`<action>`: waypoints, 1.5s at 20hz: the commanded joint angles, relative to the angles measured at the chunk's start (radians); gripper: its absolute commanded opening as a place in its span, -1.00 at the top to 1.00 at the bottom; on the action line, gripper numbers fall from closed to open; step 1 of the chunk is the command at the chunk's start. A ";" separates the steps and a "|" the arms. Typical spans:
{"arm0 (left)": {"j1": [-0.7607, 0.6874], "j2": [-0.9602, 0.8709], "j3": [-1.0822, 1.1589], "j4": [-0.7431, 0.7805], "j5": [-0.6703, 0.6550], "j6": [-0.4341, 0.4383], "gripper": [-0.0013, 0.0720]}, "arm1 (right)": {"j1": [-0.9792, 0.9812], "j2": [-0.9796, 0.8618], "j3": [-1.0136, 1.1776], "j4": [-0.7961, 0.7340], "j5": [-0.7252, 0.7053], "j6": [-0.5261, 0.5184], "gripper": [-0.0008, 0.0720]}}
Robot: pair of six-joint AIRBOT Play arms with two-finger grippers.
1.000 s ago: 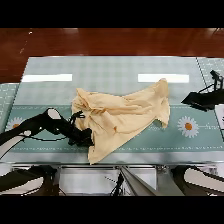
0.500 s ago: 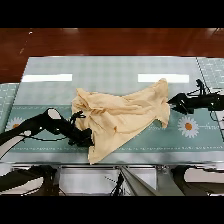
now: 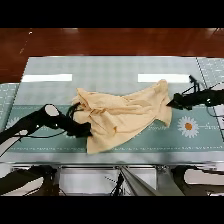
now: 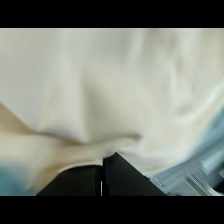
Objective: Fold the shirts.
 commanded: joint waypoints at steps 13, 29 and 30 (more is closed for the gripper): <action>0.240 0.641 0.921 0.051 0.187 0.008 0.92 | -0.074 0.770 0.451 0.183 -0.087 0.185 0.90; 0.241 0.772 1.104 0.117 -0.048 -0.074 0.93 | -0.074 0.912 0.824 -0.169 -0.002 0.327 0.90; 0.241 0.772 1.107 0.117 -0.094 -0.090 0.93 | -0.073 0.912 0.848 -0.215 -0.008 0.327 0.90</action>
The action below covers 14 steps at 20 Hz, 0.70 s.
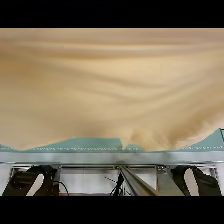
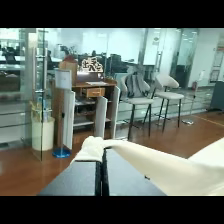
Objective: Fold the shirts.
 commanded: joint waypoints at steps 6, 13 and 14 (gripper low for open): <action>0.000 -0.038 0.000 0.127 -0.436 -0.160 0.93 | 0.108 -0.116 0.091 -0.224 0.101 -0.019 0.90; 0.000 -0.136 -0.354 0.220 -0.331 -0.146 0.92 | 0.219 -0.507 0.091 -0.299 0.120 -0.023 0.90; 0.000 -0.169 -0.409 0.220 -0.289 -0.139 0.92 | 0.240 -0.578 0.091 -0.300 0.124 -0.022 0.90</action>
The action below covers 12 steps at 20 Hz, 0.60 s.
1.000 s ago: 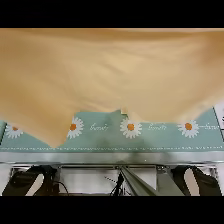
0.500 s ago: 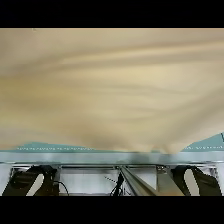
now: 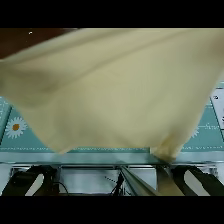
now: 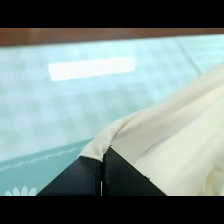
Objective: Fold the shirts.
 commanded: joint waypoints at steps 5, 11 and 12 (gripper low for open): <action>0.001 -0.288 -0.237 0.125 0.168 0.060 0.92 | 0.154 -0.469 0.002 -0.082 -0.027 0.015 0.90; 0.001 -0.553 -0.237 0.181 0.343 0.060 0.92 | 0.180 -0.709 0.002 -0.067 -0.108 0.068 0.90; 0.001 -0.599 -0.237 0.180 0.358 0.060 0.92 | 0.180 -0.740 0.002 -0.071 -0.104 0.068 0.90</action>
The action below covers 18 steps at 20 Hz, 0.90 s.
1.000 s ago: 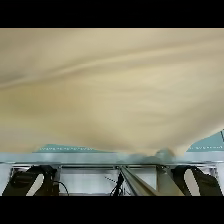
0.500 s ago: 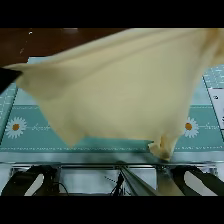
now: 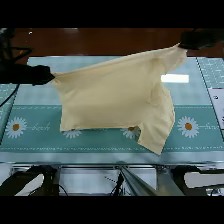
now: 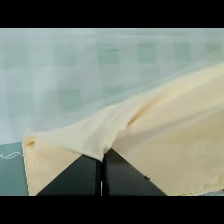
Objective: Fold the shirts.
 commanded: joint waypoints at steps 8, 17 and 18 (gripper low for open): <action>0.001 -0.354 -0.003 0.019 0.085 0.003 0.92 | 0.010 -0.216 0.002 -0.001 0.006 0.022 0.89; 0.164 -0.345 0.152 0.176 -0.304 0.052 -0.34 | -0.010 -0.009 0.001 -0.277 0.240 -0.043 -0.22; 0.202 -0.341 0.145 0.175 -0.364 0.074 -0.34 | -0.027 0.014 0.001 -0.325 0.283 -0.039 -0.22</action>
